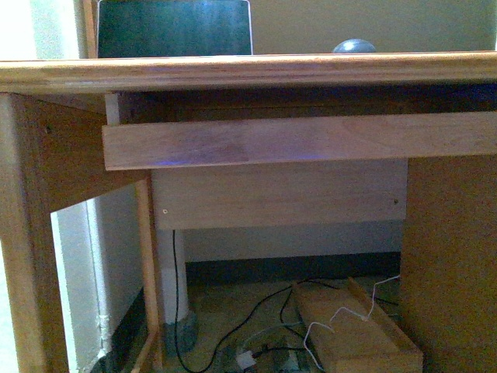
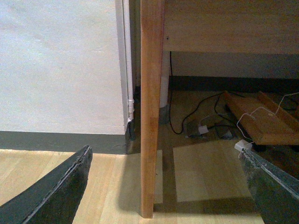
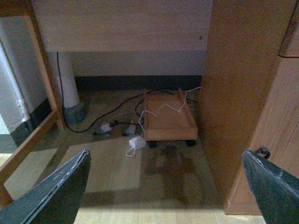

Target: Place mouse

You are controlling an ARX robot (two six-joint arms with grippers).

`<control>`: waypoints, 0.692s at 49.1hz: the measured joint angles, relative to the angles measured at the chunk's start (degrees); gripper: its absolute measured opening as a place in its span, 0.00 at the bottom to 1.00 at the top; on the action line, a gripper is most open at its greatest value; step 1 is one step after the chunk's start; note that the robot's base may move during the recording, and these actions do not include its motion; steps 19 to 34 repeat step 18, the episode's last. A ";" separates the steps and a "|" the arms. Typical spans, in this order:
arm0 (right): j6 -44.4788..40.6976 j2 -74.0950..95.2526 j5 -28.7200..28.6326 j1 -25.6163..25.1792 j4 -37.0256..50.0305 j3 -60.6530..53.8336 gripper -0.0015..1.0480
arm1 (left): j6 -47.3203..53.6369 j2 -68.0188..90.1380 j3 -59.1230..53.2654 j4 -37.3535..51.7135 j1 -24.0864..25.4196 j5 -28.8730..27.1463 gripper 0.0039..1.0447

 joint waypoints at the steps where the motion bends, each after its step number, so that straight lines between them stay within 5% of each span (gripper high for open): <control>1: 0.02 -0.02 0.00 0.00 0.00 0.00 0.93 | 0.00 0.00 0.00 0.00 0.00 0.00 0.93; 34: 0.02 -0.02 0.00 0.02 0.00 0.00 0.93 | 0.00 0.00 0.00 0.00 0.00 0.00 0.93</control>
